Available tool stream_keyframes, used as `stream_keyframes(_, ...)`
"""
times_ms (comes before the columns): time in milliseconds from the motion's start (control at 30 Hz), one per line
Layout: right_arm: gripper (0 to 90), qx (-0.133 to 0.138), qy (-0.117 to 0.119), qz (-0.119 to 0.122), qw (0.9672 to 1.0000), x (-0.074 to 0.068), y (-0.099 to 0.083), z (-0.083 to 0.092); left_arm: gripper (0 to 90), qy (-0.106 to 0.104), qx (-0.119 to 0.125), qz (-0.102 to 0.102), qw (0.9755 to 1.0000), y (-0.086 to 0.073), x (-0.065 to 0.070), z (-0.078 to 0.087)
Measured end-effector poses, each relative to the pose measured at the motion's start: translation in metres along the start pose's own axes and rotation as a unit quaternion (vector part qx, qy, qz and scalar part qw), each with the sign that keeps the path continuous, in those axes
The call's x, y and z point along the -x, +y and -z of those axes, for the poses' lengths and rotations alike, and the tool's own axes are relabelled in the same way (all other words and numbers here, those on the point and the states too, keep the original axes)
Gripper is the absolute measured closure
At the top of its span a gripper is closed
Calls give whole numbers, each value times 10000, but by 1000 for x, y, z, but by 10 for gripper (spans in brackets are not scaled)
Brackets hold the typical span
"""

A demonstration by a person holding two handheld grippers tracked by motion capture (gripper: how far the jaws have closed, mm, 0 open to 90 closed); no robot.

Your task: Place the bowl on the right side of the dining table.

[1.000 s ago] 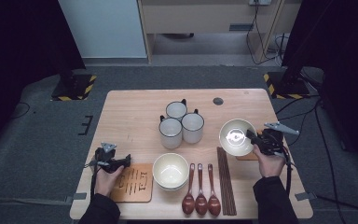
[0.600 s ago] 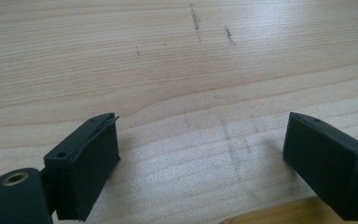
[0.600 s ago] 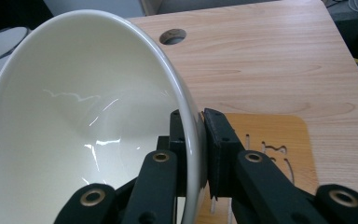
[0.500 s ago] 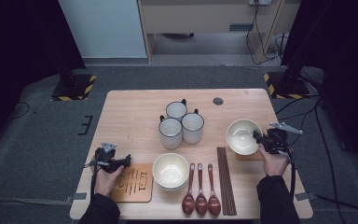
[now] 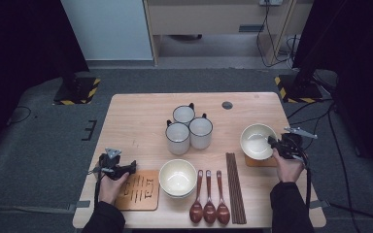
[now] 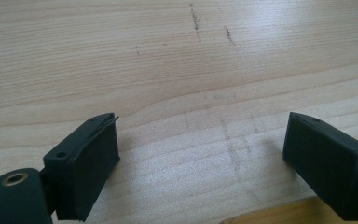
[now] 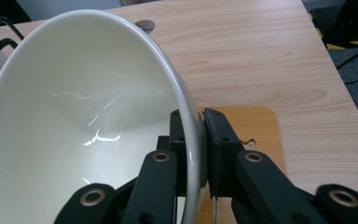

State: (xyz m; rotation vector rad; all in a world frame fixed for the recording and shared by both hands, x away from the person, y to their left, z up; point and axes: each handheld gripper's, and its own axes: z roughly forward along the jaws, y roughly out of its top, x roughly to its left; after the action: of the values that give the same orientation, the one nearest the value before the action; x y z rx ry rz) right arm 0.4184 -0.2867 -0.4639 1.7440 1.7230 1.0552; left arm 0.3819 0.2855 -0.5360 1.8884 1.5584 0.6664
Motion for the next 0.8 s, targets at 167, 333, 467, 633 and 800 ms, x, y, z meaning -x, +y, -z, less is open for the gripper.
stream_keyframes(167,826,-39,-45,-35,10000,4,-1,-5,92,-5,-3,4,10000,0,0,0)
stream_keyframes(333,826,-131,-142,-114,9997,10,-3,-10,91,-6,-3,5,10000,0,0,0)
stream_keyframes(467,826,-177,-143,-176,9996,14,-3,-14,91,-8,-3,5,10000,0,0,0)
stream_keyframes(633,825,-281,-178,-193,9993,15,-4,-21,91,-7,-2,6,10000,0,0,0)
stream_keyframes(800,826,-329,-202,-208,9990,17,-5,-23,91,-8,-4,4,10000,0,0,0)
